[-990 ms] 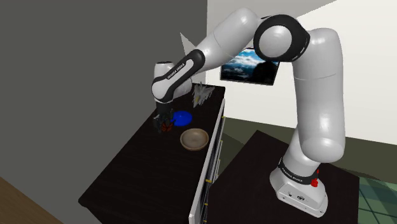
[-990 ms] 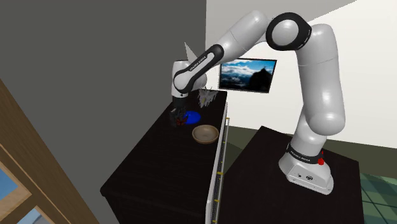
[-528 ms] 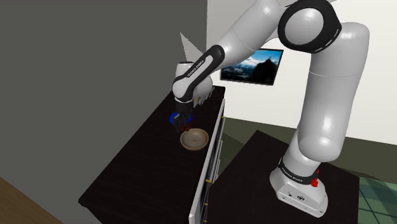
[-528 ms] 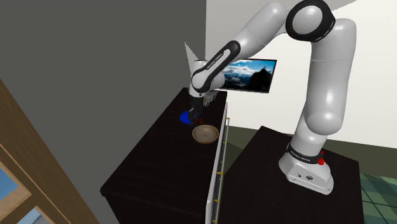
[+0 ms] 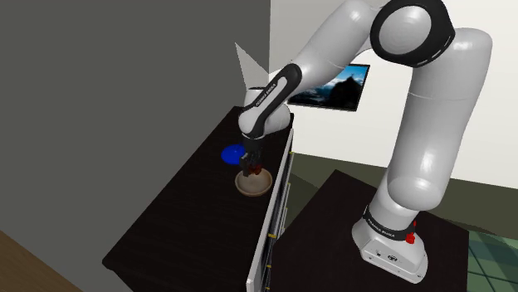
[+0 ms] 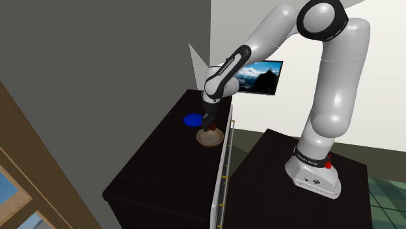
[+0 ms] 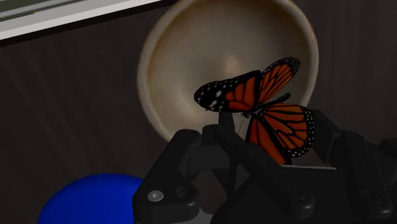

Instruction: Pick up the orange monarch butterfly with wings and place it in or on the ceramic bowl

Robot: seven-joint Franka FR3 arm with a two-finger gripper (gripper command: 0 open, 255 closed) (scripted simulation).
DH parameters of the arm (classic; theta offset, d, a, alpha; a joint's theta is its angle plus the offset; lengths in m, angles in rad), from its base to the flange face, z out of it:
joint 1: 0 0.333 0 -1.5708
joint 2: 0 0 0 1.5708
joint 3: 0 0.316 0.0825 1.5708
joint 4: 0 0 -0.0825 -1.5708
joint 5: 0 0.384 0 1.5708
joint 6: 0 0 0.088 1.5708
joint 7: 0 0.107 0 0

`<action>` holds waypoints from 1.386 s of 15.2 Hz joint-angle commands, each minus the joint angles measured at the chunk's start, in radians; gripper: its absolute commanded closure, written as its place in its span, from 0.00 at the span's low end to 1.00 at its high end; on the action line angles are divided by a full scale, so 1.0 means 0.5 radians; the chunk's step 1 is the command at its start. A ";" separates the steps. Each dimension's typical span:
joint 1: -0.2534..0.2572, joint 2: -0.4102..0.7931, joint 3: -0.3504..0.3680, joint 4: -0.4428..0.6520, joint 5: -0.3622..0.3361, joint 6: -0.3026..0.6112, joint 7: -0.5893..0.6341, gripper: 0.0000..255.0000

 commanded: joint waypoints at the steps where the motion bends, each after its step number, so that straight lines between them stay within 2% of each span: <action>1: 0.001 0.041 0.006 -0.007 0.016 0.048 -0.016 1.00; 7: -0.006 0.193 0.025 0.000 0.069 0.191 -0.077 1.00; 15: -0.006 0.193 0.025 0.000 0.069 0.191 -0.077 1.00; 16: -0.006 0.193 0.025 0.000 0.069 0.191 -0.077 0.00; 21: -0.006 0.193 0.025 0.000 0.069 0.191 -0.077 0.00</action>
